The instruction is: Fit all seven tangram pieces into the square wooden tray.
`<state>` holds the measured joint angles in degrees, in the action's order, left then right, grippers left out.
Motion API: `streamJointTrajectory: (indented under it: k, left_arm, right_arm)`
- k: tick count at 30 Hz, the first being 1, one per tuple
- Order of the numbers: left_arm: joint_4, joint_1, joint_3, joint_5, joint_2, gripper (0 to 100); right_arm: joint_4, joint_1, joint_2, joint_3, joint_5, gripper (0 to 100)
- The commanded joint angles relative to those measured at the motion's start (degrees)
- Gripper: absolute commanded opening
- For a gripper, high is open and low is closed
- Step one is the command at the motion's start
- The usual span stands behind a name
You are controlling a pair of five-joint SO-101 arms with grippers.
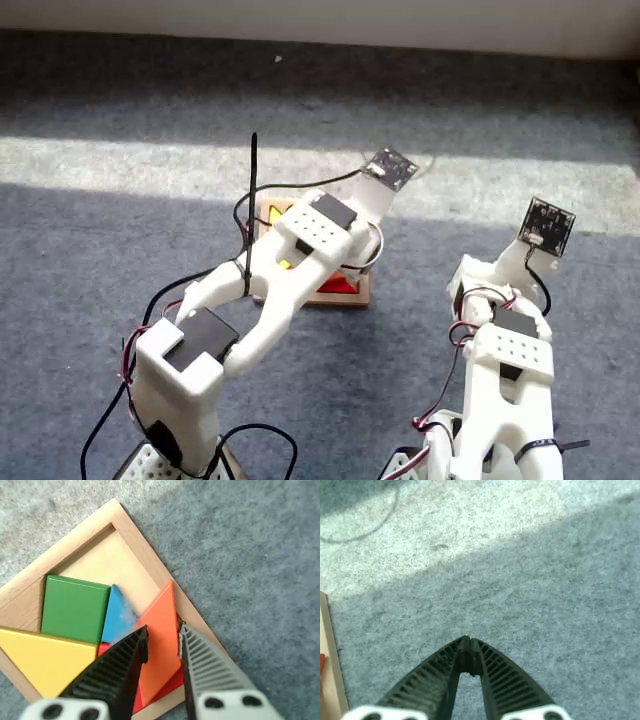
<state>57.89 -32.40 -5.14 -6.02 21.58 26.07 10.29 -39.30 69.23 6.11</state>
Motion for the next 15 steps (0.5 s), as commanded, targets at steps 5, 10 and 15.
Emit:
streamJointTrajectory:
  k: [5, 10, 15]
  left_arm:
    - [2.02, -1.36, 0.84, 0.35, 0.22, 11]
    - [3.87, -0.84, 0.40, 0.35, -3.30, 12]
    - [3.34, -1.01, -3.82, 0.44, -7.96, 15]
  right_arm:
    - [-1.27, 0.31, -1.71, -0.66, -0.53, 1.0]
    - [-1.27, 0.40, -1.71, -0.66, -0.53, 1.0]
    - [-1.27, 0.40, -1.71, -0.66, -0.53, 1.0]
